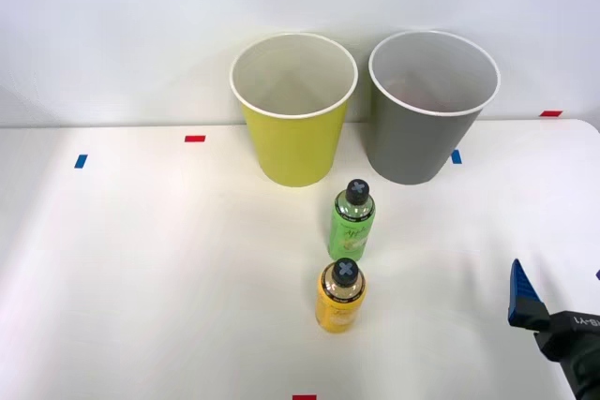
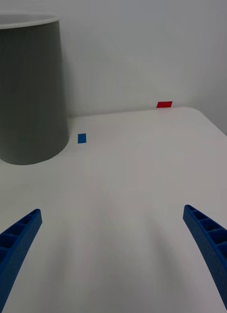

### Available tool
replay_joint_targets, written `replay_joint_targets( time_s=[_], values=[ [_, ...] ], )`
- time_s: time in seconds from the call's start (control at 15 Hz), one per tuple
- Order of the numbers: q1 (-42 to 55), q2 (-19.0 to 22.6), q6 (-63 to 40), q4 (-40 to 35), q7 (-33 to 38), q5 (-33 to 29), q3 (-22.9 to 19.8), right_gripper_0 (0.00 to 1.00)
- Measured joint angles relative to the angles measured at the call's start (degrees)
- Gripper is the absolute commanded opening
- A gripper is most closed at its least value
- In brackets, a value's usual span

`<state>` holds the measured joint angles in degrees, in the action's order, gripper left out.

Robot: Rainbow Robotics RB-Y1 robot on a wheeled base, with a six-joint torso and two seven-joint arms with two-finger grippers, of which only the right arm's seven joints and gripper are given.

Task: Put cans in the gray bin, plastic bottles in the light green bin

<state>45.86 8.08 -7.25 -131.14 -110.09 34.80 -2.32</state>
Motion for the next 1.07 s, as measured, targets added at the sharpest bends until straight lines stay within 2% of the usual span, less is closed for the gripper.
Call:
replay_joint_targets(
  time_s=[0.47, 0.67, 0.8, 1.07],
  values=[
    [0.00, -4.11, 0.21, 3.02, -1.65, -1.65, -1.15, 1.00],
    [-0.13, -6.38, 1.37, 4.31, -1.19, -11.14, -1.43, 1.00],
    [-0.23, -6.32, 4.64, 6.66, 2.05, -15.59, -0.75, 1.00],
    [-0.34, -3.02, 16.54, 14.39, 13.62, -23.09, 2.86, 1.00]
  ],
)
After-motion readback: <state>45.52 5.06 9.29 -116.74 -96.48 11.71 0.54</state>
